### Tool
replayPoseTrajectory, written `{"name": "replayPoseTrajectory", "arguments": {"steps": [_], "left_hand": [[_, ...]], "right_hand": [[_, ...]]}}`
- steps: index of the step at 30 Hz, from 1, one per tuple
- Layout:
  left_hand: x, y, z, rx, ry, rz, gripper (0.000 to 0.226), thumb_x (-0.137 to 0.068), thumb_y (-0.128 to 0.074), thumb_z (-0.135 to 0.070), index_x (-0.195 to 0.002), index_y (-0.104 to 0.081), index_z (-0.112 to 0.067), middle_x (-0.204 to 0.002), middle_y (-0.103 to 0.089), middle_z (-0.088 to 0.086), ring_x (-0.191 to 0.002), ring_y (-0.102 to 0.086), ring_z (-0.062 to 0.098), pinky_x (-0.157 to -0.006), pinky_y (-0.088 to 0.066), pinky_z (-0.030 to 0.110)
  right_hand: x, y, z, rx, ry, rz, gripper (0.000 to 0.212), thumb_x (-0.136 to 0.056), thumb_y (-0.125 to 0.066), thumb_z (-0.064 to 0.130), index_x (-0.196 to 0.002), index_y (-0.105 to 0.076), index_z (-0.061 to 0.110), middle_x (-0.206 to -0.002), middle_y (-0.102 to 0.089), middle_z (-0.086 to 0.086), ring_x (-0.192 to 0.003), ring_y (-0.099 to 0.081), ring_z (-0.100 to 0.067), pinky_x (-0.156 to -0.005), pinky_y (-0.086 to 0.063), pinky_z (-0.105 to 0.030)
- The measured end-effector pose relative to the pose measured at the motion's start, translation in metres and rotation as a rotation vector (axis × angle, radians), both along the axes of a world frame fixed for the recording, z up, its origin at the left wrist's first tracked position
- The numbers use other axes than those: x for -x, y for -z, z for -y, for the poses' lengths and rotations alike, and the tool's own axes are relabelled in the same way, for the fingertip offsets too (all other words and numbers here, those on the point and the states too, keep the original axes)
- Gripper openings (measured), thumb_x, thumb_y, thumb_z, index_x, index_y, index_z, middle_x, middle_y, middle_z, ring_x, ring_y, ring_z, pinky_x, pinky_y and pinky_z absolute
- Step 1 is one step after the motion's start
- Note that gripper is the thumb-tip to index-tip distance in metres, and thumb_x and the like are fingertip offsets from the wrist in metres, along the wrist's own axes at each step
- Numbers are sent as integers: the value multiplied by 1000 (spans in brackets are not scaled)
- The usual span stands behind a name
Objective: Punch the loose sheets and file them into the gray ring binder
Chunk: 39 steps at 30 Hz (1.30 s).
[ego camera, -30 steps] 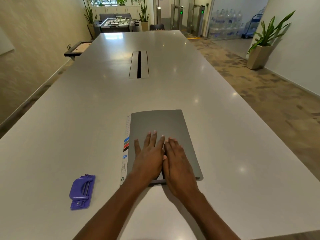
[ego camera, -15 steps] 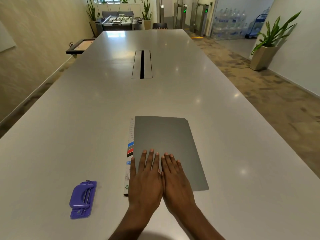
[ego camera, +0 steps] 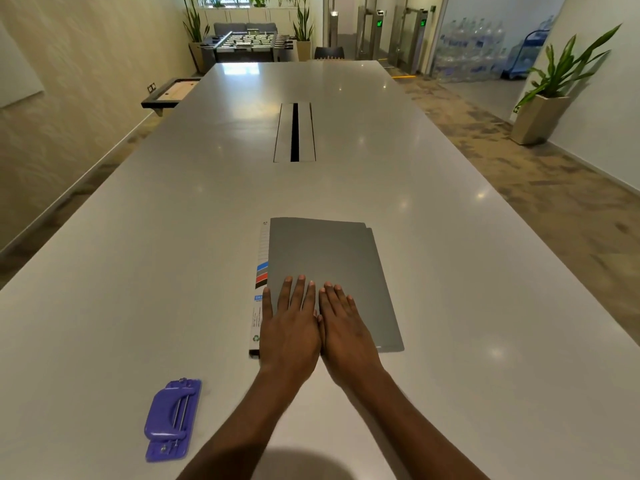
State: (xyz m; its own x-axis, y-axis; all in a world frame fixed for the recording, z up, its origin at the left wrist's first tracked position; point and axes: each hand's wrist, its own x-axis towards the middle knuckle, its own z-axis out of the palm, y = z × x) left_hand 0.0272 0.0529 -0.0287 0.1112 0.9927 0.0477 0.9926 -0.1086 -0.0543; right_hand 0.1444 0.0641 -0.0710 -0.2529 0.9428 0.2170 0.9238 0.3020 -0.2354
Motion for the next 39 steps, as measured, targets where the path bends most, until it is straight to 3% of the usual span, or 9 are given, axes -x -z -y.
{"name": "replayPoseTrajectory", "arguments": {"steps": [4, 6, 18, 24, 28, 31, 35, 37, 39], "left_hand": [[5, 6, -26, -14, -3, -16, 83, -108, -42, -42, -167, 10, -18, -175, 16, 10, -160, 20, 32, -127, 12, 60], [8, 7, -36, -23, -13, -32, 83, -107, -43, -41, -167, 9, -17, -175, 15, 11, -160, 19, 33, -127, 10, 61], [10, 3, -52, -19, -8, -4, 77, -109, -40, -40, -168, 5, -18, -176, 11, 9, -161, 16, 31, -128, 12, 59], [8, -15, -55, 40, -32, 82, 77, -109, -41, -39, -168, 4, -19, -177, 9, 8, -162, 12, 30, -129, 8, 57], [13, -20, -56, 50, -16, 98, 96, -101, -59, -45, -167, 3, -13, -177, 4, 10, -163, 7, 30, -128, 5, 57], [16, -24, -55, 37, -2, 120, 90, -105, -52, -47, -167, 2, -10, -177, 3, 10, -163, 6, 28, -128, 5, 55], [13, -32, -51, -70, -3, 204, 67, -111, -17, -44, -167, -3, -11, -177, -2, 8, -163, 3, 25, -131, 1, 54], [14, -32, -47, -159, 13, 290, 74, -105, 3, -50, -166, -7, -10, -176, -9, 8, -163, -3, 25, -132, -2, 52], [15, -30, -44, -316, 58, 328, 78, -104, 9, -51, -165, -13, -7, -174, -14, 11, -162, -13, 27, -131, -8, 51]], "right_hand": [[1, -10, -21, 34, -57, 14, 73, -109, -42, 34, -162, -3, 4, -173, -2, -16, -161, 1, -30, -125, 18, -35], [3, -15, -31, 61, -72, 47, 70, -111, -34, 35, -163, 4, 6, -173, 6, -14, -161, 8, -27, -123, 17, -35], [5, -20, -44, 113, -90, -10, 75, -110, -40, 37, -163, 2, 6, -174, 4, -14, -161, 6, -27, -124, 14, -35], [2, -37, -39, 47, -103, -67, 80, -105, -56, 35, -162, -13, -1, -171, -12, -21, -161, -8, -31, -124, 6, -35], [4, -52, -47, 155, -35, -159, 62, -113, -29, 35, -163, -13, 3, -174, -9, -14, -162, -3, -23, -127, 4, -32], [5, -59, -48, 168, -14, -121, 62, -113, -20, 38, -164, -8, 4, -174, -4, -13, -162, 1, -24, -129, 3, -37], [3, -73, -48, 37, 4, -39, 62, -113, -22, 34, -163, -6, 2, -174, -1, -16, -161, 2, -27, -129, 4, -39], [3, -76, -47, -44, 11, -49, 64, -112, -23, 35, -162, -7, -1, -173, -3, -18, -161, -1, -30, -128, 6, -38], [2, -77, -47, -137, 30, -51, 70, -109, -24, 41, -162, -11, -3, -172, -6, -20, -161, -6, -32, -130, 5, -39]]}}
